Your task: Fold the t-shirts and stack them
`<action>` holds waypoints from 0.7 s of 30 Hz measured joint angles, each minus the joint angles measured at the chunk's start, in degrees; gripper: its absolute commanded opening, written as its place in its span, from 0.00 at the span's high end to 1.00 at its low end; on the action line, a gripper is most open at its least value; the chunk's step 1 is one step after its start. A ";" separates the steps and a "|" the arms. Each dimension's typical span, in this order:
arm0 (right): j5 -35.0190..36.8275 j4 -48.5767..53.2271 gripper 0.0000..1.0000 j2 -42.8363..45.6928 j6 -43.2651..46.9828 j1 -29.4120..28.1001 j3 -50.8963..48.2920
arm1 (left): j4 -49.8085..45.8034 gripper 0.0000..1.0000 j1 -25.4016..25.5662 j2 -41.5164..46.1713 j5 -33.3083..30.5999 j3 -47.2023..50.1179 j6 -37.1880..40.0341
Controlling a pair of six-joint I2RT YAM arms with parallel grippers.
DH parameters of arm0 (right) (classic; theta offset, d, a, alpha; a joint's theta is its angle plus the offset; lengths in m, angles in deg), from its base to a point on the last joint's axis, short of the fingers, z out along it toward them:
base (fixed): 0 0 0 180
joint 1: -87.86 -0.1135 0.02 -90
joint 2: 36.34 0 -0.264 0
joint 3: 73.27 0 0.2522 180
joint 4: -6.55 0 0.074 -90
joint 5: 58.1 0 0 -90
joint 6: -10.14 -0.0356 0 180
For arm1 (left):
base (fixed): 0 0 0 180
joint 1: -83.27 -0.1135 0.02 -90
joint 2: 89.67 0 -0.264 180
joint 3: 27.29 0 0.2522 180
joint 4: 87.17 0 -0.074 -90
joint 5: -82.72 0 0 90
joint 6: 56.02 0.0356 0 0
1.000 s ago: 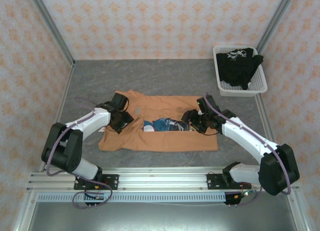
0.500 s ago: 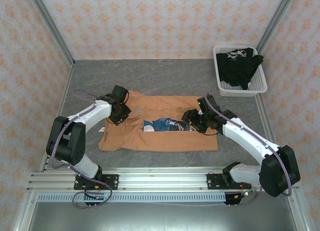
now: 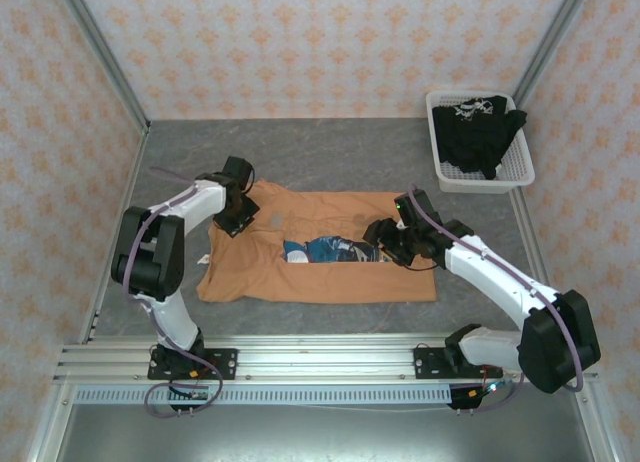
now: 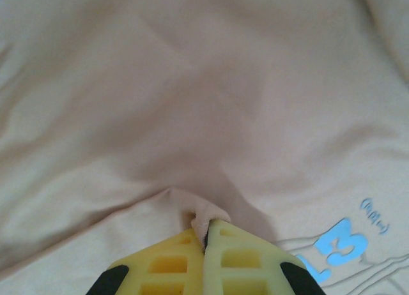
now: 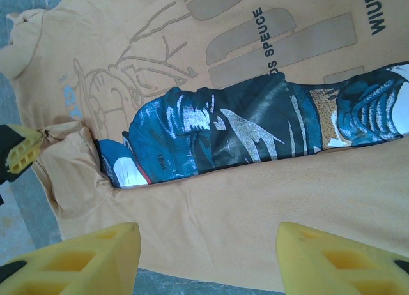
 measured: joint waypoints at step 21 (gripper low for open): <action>0.02 -0.24 0.42 -1.36 -0.20 0.22 -1.84 | 2.10 0.40 3.39 13.79 3.72 4.50 -0.55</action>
